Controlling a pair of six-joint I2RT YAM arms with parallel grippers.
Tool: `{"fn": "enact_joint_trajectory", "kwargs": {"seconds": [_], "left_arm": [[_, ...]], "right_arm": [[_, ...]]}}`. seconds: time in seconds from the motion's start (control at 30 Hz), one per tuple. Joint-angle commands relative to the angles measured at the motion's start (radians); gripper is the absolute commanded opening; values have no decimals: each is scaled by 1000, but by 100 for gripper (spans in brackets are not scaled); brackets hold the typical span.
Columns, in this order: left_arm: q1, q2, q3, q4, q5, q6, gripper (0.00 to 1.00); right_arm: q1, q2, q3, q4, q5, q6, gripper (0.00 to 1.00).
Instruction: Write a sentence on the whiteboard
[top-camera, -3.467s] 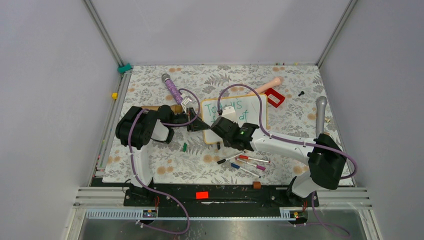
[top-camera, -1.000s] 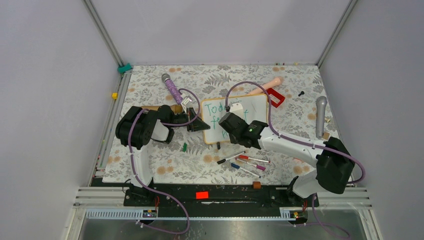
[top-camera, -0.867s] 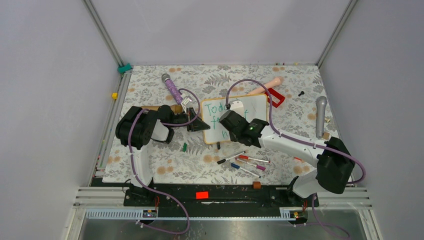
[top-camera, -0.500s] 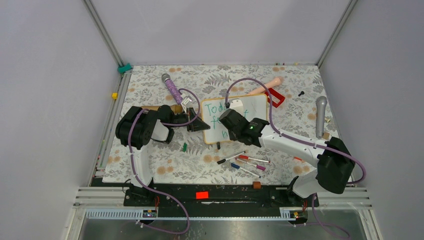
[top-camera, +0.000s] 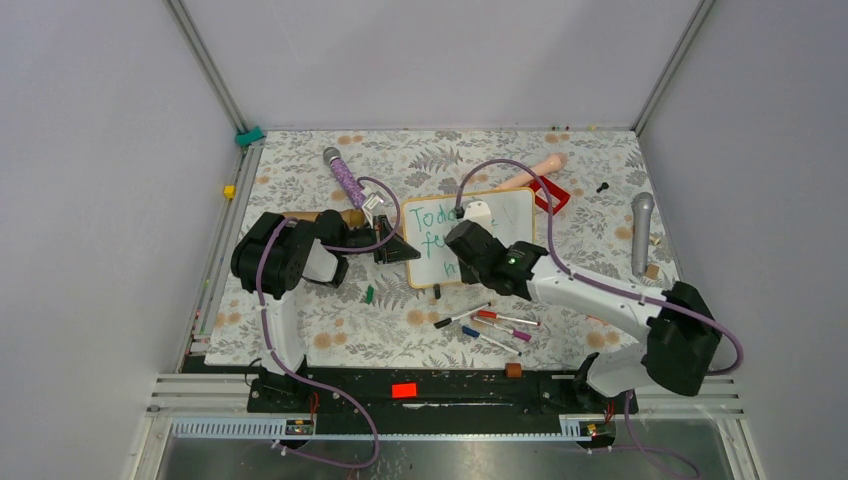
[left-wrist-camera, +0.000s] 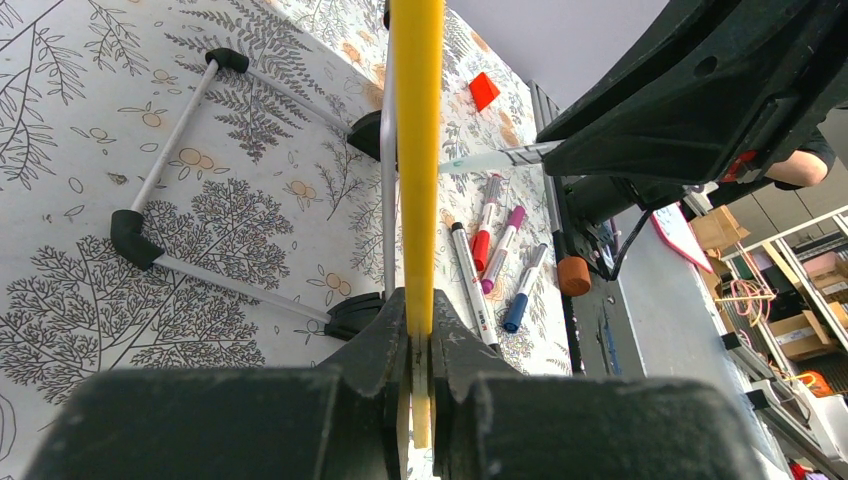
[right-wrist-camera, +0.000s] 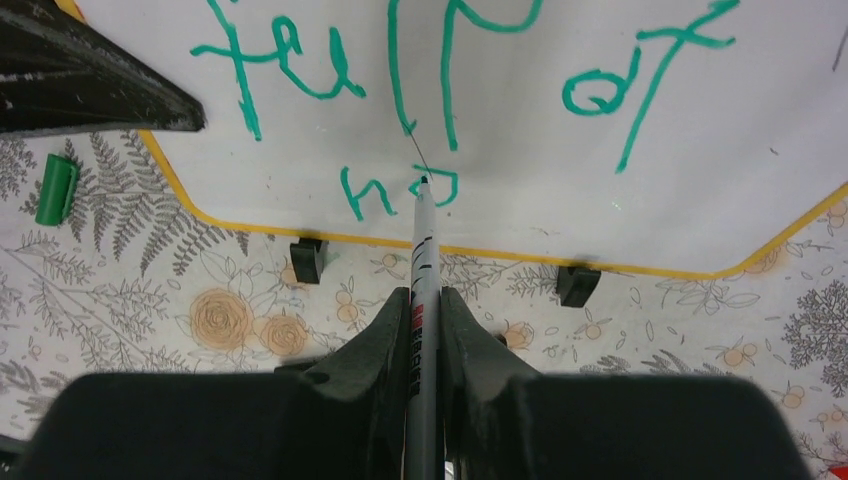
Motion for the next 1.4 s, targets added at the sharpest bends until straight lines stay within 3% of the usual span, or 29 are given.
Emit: {"fn": "enact_joint_trajectory", "kwargs": {"seconds": [0.0, 0.27, 0.6, 1.37], "left_arm": [[-2, -19, 22, 93, 15, 4, 0], [-2, -18, 18, 94, 16, 6, 0], [0, -11, 19, 94, 15, 7, 0], [-1, -7, 16, 93, 11, 4, 0]], "right_arm": [[-17, -142, -70, 38, -30, 34, 0], [-64, -254, -168, 41, -53, 56, 0], [-77, -207, -128, 30, 71, 27, 0], [-77, -106, -66, 100, -4, -71, 0]]}}
